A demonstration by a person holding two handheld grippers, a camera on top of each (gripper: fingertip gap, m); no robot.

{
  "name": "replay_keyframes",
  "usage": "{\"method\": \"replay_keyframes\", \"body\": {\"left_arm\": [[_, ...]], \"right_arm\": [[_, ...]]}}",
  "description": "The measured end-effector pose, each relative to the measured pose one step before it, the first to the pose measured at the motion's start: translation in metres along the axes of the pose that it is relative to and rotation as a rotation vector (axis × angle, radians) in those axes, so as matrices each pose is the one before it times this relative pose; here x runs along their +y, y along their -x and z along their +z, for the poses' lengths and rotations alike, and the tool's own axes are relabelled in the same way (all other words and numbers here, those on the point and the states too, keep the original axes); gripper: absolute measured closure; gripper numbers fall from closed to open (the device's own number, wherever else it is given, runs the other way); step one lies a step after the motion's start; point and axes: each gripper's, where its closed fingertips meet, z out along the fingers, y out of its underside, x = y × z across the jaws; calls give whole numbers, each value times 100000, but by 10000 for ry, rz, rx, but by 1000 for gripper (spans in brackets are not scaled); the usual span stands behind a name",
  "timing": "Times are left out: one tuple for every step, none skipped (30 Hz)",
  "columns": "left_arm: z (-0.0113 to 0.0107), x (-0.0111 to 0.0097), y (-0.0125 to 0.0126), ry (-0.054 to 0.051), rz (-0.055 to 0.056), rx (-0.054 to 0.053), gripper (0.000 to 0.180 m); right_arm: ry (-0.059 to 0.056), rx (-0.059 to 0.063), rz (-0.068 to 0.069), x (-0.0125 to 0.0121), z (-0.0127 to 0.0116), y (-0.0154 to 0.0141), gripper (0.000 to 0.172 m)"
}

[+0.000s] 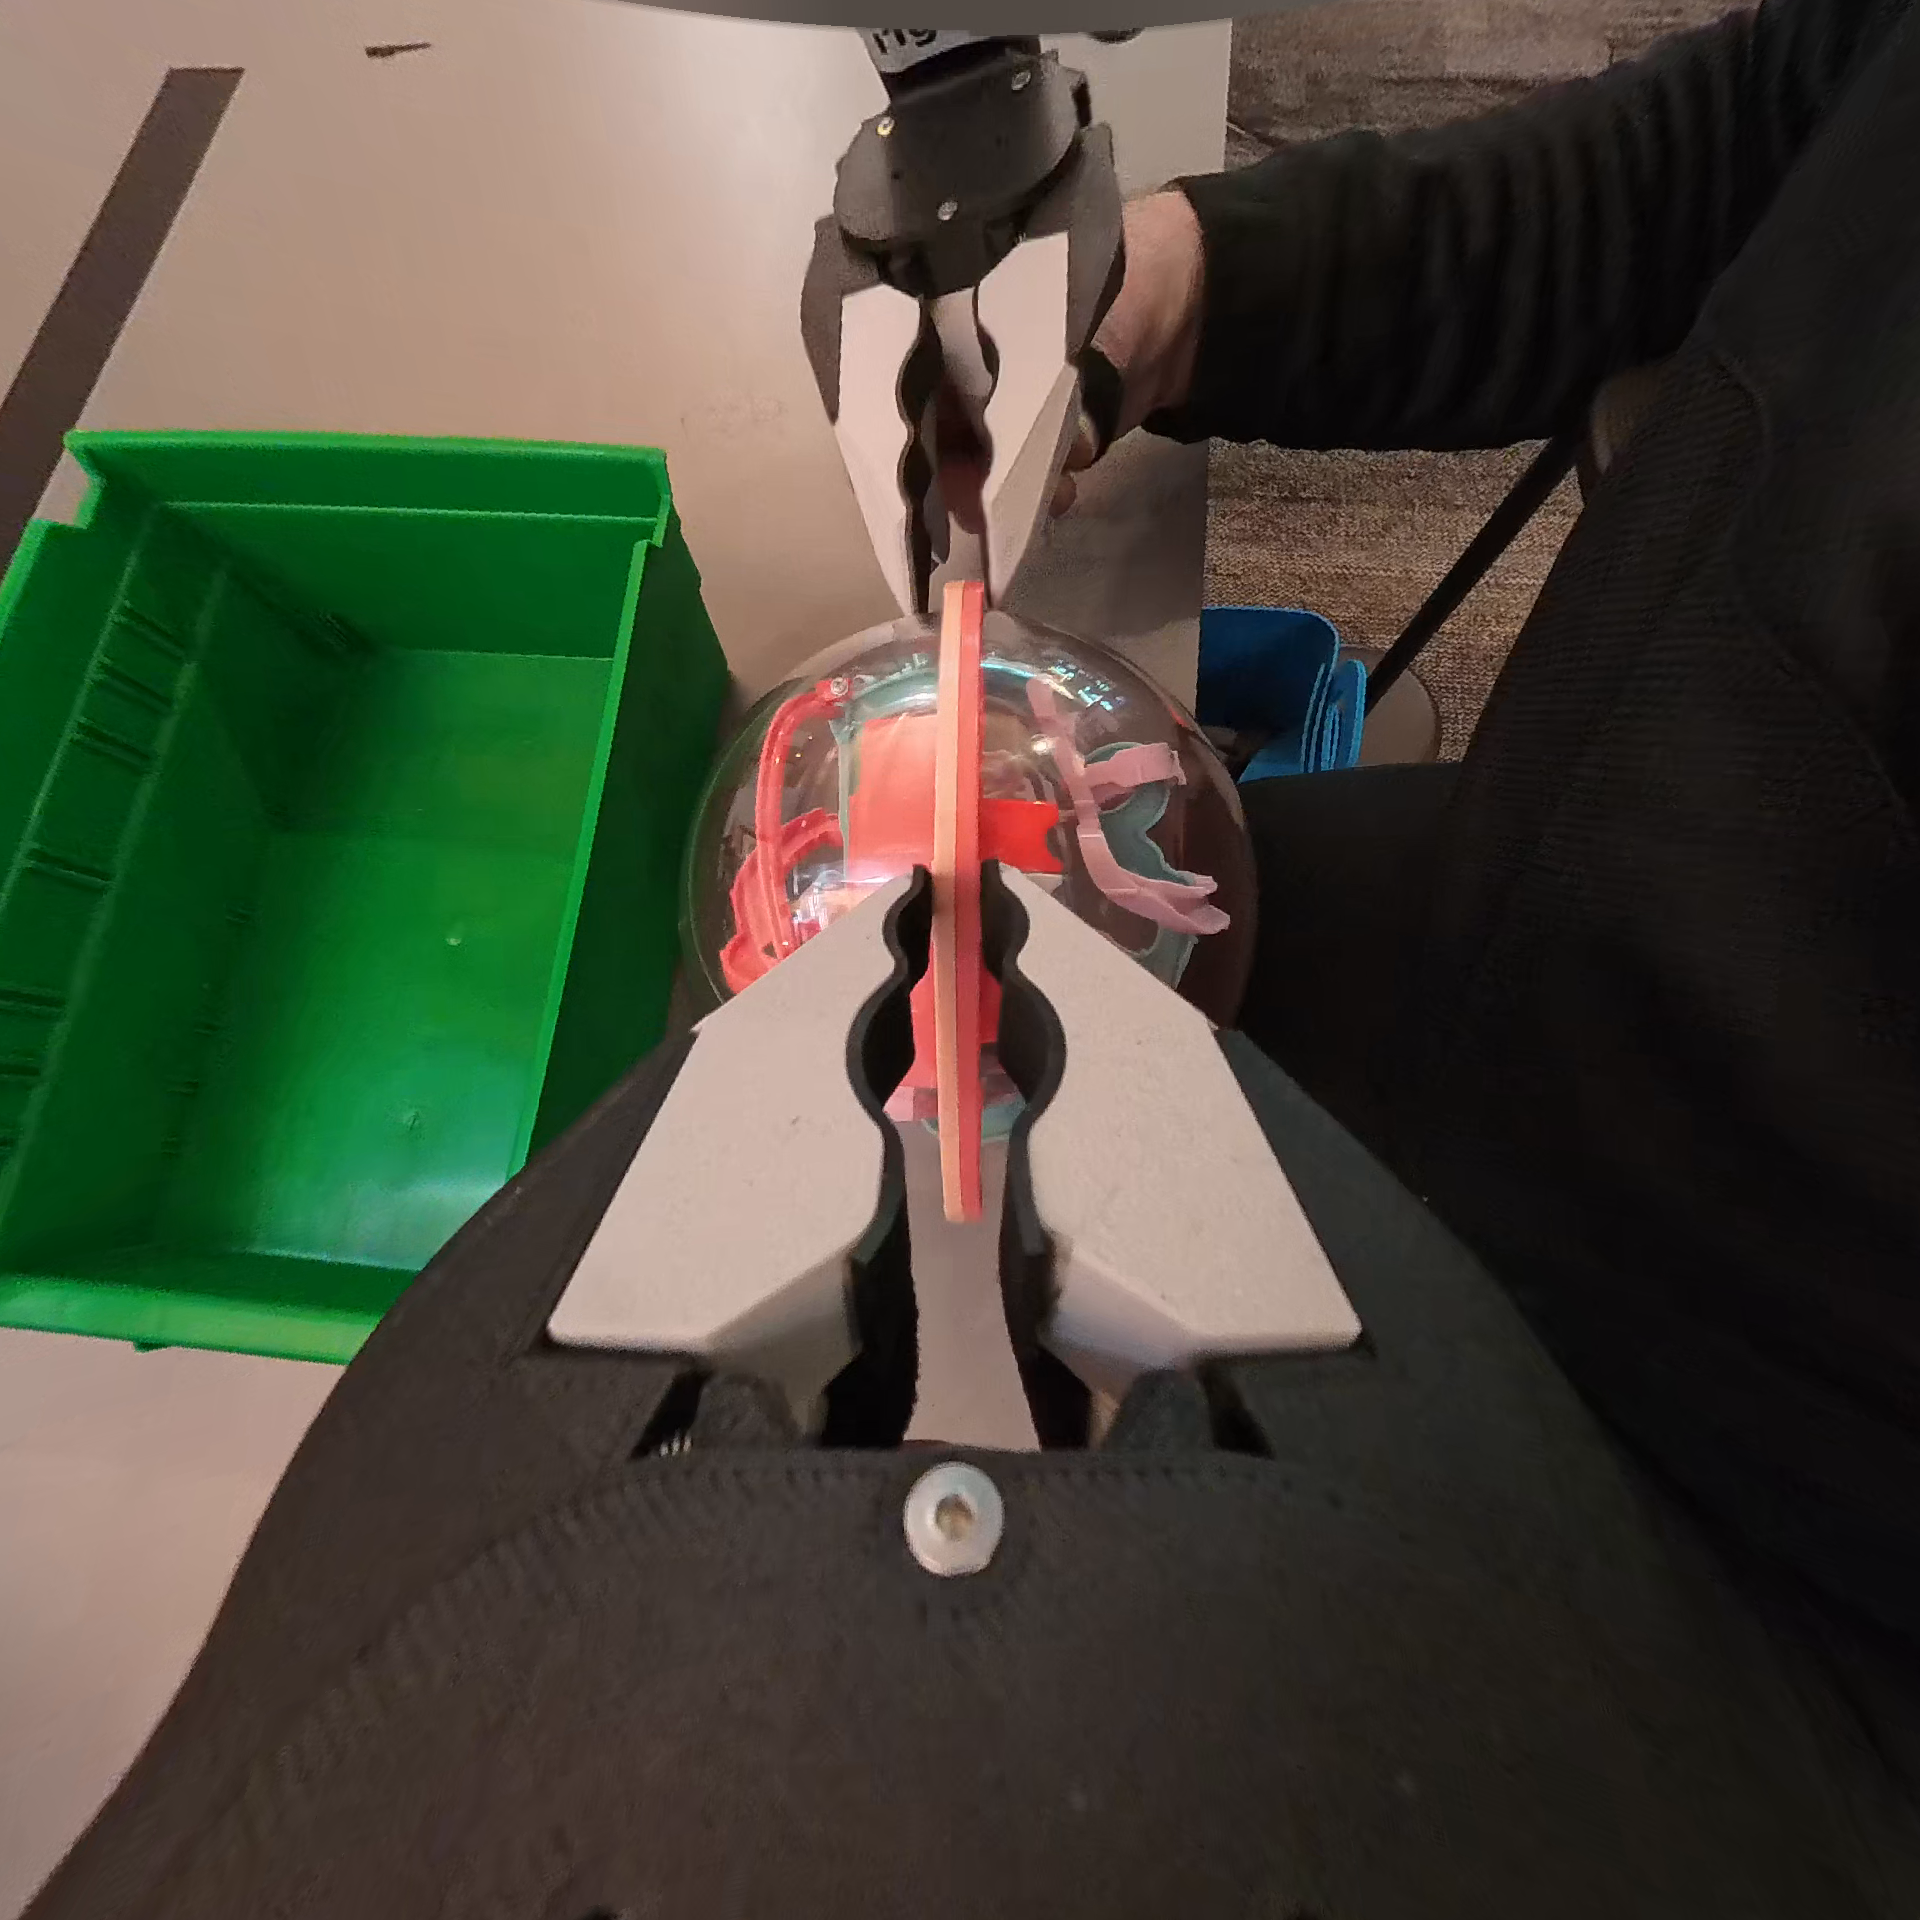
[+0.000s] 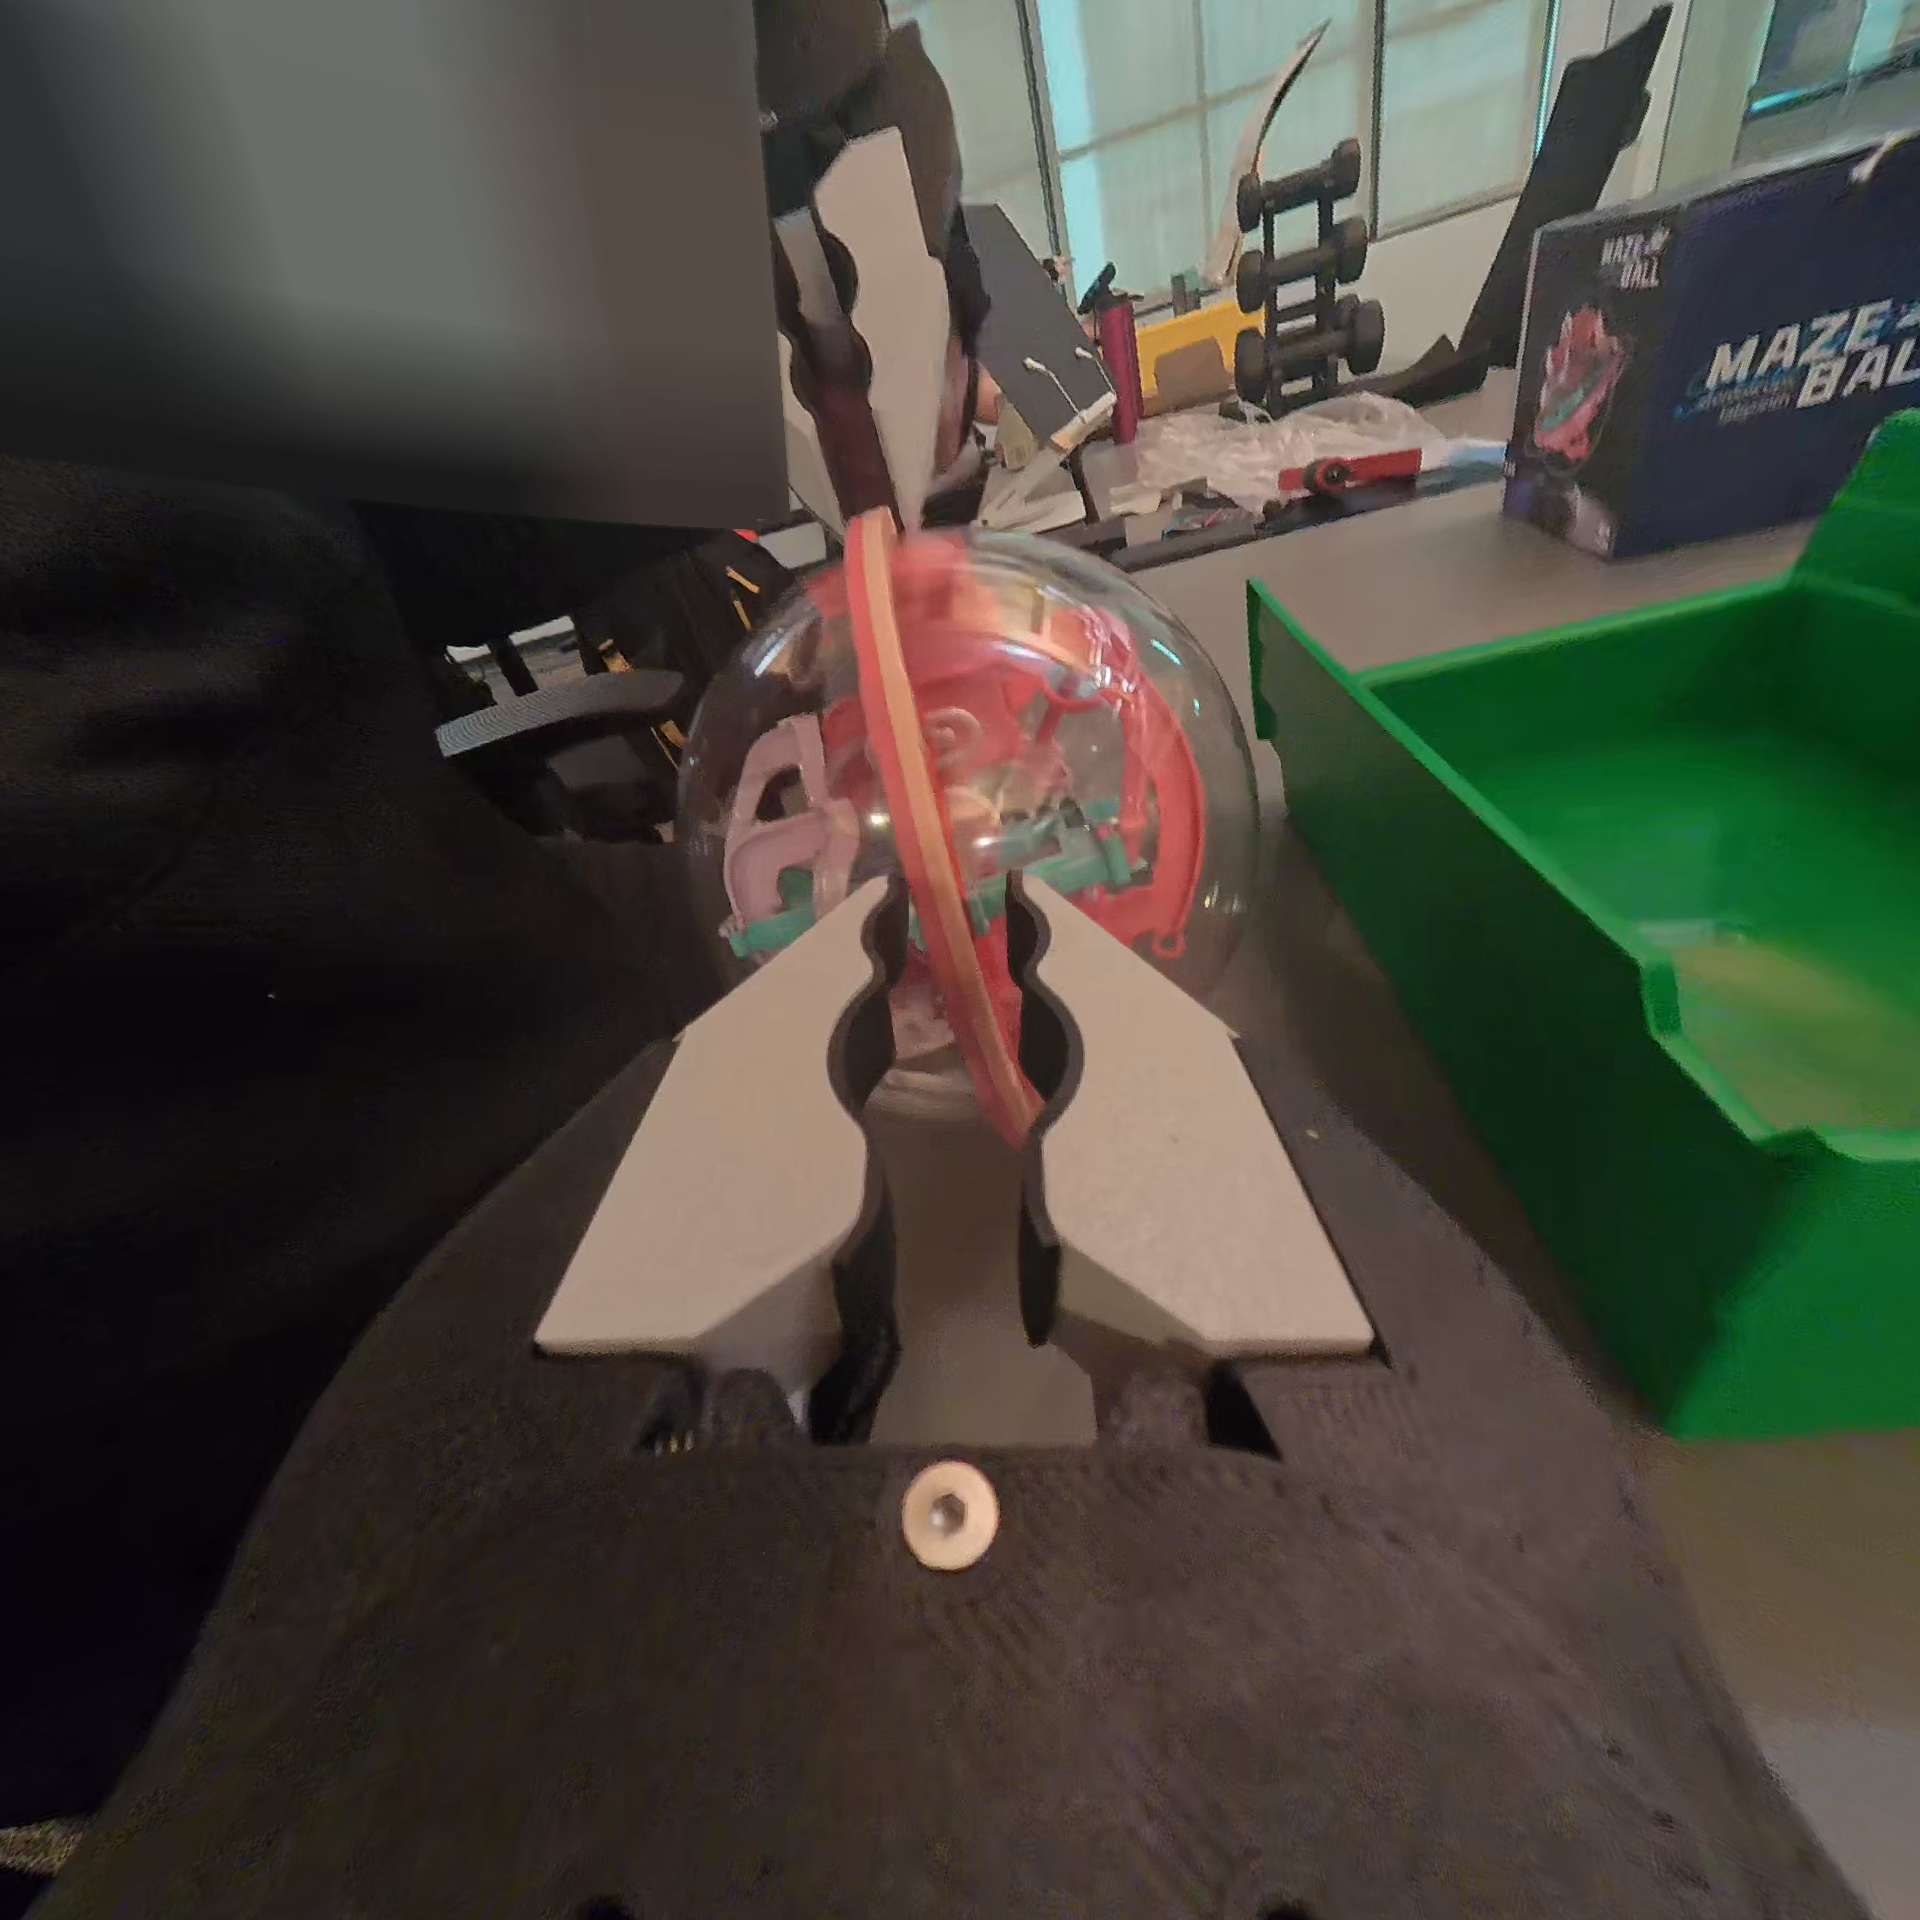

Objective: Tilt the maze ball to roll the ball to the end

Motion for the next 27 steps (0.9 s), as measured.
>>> {"method": "replay_keyframes", "body": {"left_arm": [[5,-3,58,-10,48,-56,173],[-18,21,30,10,31,-30,173],[-23,30,2,14,16,-10,173],[-32,46,4,11,36,-28,173],[-24,10,1,-4,47,-48,173],[1,-20,-58,-32,20,-13,173],[5,-33,-89,-25,18,5,173],[4,-20,-38,14,52,-35,173],[16,-30,-52,23,79,-37,173],[31,-47,-72,22,76,-27,173],[26,-25,-11,50,88,-68,173],[6,-3,-25,75,103,-41,173],[-6,-11,-83,71,84,-9,173],[22,-45,-25,51,105,-53,173],[26,-72,-73,47,95,-34,173],[38,-65,-94,58,83,-22,173],[22,-36,-30,91,114,-70,173],[12,-12,-68,100,106,-49,173],[12,-14,-65,92,45,-16,173],[21,-3,-11,88,64,-56,173],[22,-18,0,93,77,-53,173],[19,7,-64,96,81,-17,173],[15,0,-28,80,81,-39,173],[20,-5,-4,53,67,-57,173],[15,-1,-35,39,30,-37,173],[1,1,-33,28,39,-46,173],[19,-13,-38,22,46,-45,173]], "right_arm": [[98,18,78,350,-76,-190,153],[122,-28,102,366,-67,-122,153],[128,-57,99,345,-36,-58,154],[123,-38,13,330,-13,-13,155],[134,11,-46,332,13,-49,158],[122,-4,-50,307,21,-17,162],[29,-26,-50,154,27,51,163],[-29,-14,-15,38,21,28,163],[-18,-2,-4,44,3,19,163],[6,69,-104,51,2,-11,163],[-6,130,-160,28,-7,-31,163],[-3,51,-80,29,0,55,163],[5,35,-52,71,32,75,163],[32,67,-66,122,73,33,163],[72,66,-73,173,82,41,164],[91,87,-80,144,81,14,164],[59,101,-89,86,39,-14,164],[32,83,-61,54,28,-10,164],[30,66,-35,43,20,-11,164],[31,104,-77,39,27,-56,164],[41,104,-93,62,43,-41,164],[56,73,-70,73,58,-3,164],[55,87,-75,76,56,-49,164],[46,84,-71,54,50,-43,164],[32,56,-44,43,42,-23,164],[14,63,-43,23,18,-45,164],[18,78,-72,23,3,-58,164]]}}
